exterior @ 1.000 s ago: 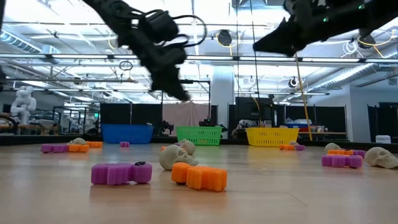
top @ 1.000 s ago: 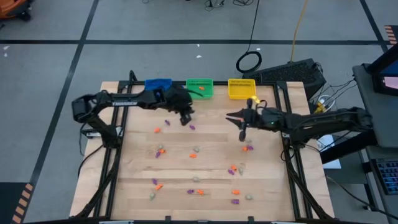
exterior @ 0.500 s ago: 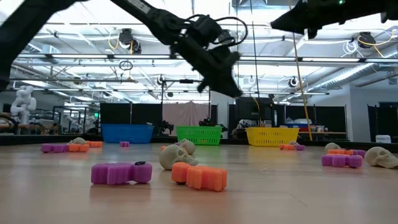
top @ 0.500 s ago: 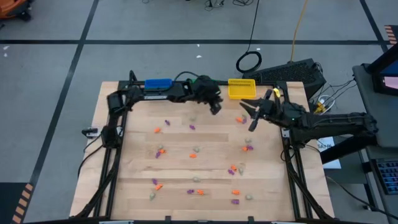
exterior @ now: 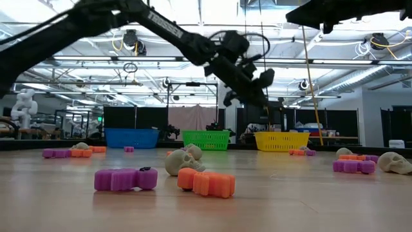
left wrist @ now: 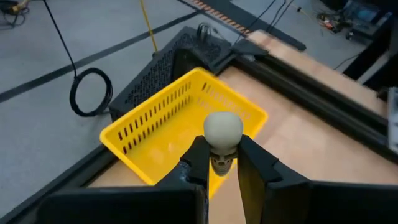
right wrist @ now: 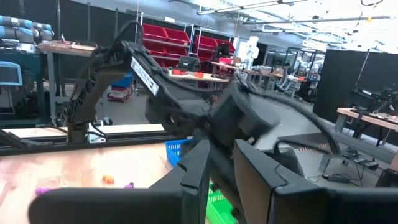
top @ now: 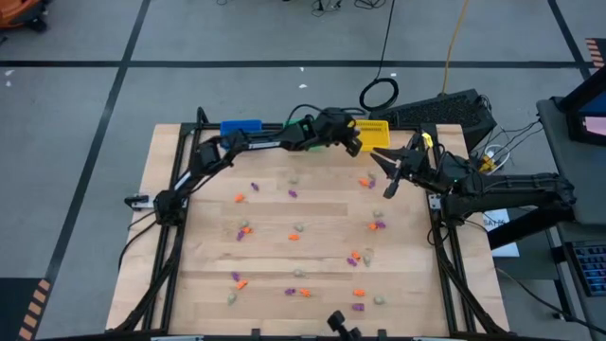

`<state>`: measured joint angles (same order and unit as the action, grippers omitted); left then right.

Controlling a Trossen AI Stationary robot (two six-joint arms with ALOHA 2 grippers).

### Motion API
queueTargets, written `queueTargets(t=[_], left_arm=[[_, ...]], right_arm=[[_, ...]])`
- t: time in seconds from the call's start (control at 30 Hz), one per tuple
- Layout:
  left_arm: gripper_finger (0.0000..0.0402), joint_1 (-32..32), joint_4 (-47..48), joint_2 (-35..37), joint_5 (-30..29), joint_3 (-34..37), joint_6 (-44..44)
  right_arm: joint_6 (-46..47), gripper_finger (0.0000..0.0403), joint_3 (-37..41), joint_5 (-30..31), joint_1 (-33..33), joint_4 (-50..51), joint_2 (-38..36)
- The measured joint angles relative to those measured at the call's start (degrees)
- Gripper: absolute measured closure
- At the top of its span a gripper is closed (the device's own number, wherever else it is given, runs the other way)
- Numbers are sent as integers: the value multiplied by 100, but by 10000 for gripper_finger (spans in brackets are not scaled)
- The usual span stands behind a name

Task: Sort Halloween decoration
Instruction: Put the grey skull toy into the yellow basket

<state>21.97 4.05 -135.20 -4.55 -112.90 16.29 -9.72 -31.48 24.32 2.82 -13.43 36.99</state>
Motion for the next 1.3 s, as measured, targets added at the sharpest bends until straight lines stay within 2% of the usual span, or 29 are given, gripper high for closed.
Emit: queueTargets(t=[0.4, 1.3], left_arm=[[362, 144, 137, -908, 447, -960, 314], [358, 213, 228, -1191, 545, -977, 584]], right_arm=[[0, 342, 0, -7, -1, 1, 2], [0, 342, 0, -13, -3, 9, 4]])
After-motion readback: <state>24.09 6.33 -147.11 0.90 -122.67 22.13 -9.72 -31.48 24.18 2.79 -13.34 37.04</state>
